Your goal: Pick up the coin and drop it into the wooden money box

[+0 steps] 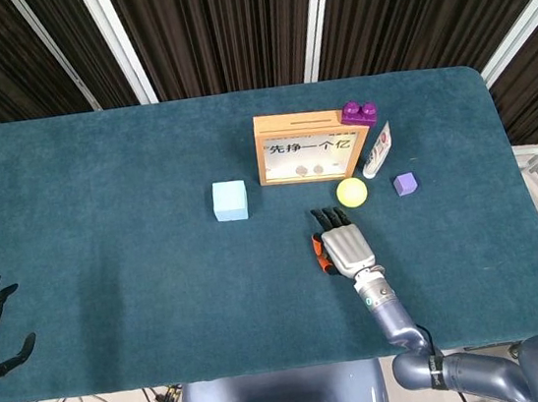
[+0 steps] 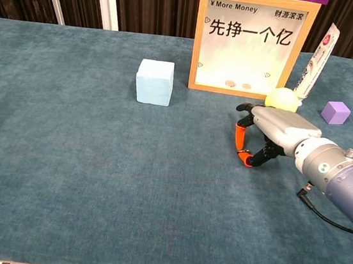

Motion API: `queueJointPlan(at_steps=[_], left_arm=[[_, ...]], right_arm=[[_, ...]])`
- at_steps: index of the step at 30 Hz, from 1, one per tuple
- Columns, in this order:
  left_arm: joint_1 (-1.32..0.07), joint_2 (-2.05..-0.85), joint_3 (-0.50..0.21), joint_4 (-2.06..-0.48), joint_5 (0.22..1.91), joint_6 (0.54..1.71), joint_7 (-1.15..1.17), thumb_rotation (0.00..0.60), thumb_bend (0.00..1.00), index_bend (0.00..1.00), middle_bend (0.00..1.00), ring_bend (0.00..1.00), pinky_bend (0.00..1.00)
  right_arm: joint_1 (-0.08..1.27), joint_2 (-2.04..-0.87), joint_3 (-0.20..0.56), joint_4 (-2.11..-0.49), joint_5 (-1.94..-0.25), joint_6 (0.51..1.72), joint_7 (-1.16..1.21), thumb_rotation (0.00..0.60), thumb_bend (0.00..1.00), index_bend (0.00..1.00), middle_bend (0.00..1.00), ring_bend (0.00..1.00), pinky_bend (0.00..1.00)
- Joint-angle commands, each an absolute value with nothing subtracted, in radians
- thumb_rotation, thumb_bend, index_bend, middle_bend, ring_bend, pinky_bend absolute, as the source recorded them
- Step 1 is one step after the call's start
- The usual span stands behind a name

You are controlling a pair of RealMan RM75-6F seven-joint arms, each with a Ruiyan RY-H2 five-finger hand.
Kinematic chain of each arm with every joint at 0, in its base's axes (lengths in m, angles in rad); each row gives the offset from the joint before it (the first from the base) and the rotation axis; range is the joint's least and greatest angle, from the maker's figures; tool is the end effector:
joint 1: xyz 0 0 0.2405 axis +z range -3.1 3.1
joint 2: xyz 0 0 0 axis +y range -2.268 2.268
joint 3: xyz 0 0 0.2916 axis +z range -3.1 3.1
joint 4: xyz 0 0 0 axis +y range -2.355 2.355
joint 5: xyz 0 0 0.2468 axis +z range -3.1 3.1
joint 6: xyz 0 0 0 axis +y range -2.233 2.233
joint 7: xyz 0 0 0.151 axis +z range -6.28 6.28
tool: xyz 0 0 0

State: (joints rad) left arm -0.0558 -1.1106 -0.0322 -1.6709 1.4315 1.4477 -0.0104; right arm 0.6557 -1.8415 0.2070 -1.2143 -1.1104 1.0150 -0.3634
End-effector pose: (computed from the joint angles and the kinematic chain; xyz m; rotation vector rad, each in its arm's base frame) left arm -0.3627 0.1774 0.1334 -1.3205 -1.0374 -0.8626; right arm -0.1918 -0.3636 -0.1292 1.7313 -1.0458 0.9005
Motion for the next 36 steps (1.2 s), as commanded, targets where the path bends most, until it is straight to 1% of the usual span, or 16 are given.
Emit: queueJointPlan(at_steps=[1,11,19,24,27,30,33,36], left_arm=[[-0.056,-1.110,-0.032,-1.672,1.430,1.445,-0.010,0.600,0.31,0.17,0.00,0.00,0.02],[-0.057,-1.106,-0.031,-1.678,1.425,1.439,-0.007,0.600,0.31,0.18,0.00,0.00,0.02],[-0.058,-1.104,-0.031,-1.681,1.422,1.437,-0.010,0.600,0.31,0.18,0.00,0.00,0.02],[-0.058,-1.103,-0.031,-1.682,1.423,1.436,-0.011,0.600,0.31,0.18,0.00,0.00,0.02],[-0.058,-1.102,-0.030,-1.683,1.424,1.436,-0.013,0.600,0.31,0.18,0.00,0.00,0.02],[-0.058,-1.101,-0.030,-1.685,1.423,1.435,-0.016,0.600,0.31,0.18,0.00,0.00,0.02],[-0.058,-1.101,-0.031,-1.685,1.424,1.436,-0.020,0.600,0.31,0.18,0.00,0.00,0.02],[-0.058,-1.100,-0.030,-1.686,1.424,1.435,-0.020,0.600,0.31,0.18,0.00,0.00,0.02]], right_arm=[[0.655,-1.841,0.207,-1.213,-1.111,1.014,-0.362,0.600,0.46,0.59,0.10,0.04,0.00],[0.651,-1.824,0.210,-1.232,-1.120,1.027,-0.362,0.600,0.46,0.61,0.10,0.04,0.00],[0.644,-1.766,0.217,-1.322,-1.106,1.010,-0.356,0.600,0.52,0.63,0.10,0.05,0.00],[0.634,-1.667,0.221,-1.477,-1.096,1.016,-0.388,0.600,0.52,0.64,0.10,0.05,0.00],[0.625,-1.598,0.234,-1.590,-1.083,1.056,-0.443,0.600,0.52,0.64,0.10,0.05,0.00],[0.616,-1.526,0.260,-1.697,-1.046,1.109,-0.518,0.600,0.52,0.64,0.10,0.05,0.00],[0.614,-1.451,0.305,-1.794,-1.003,1.158,-0.575,0.600,0.52,0.65,0.10,0.05,0.00],[0.619,-1.375,0.350,-1.877,-0.960,1.179,-0.604,0.600,0.52,0.66,0.10,0.05,0.00]])
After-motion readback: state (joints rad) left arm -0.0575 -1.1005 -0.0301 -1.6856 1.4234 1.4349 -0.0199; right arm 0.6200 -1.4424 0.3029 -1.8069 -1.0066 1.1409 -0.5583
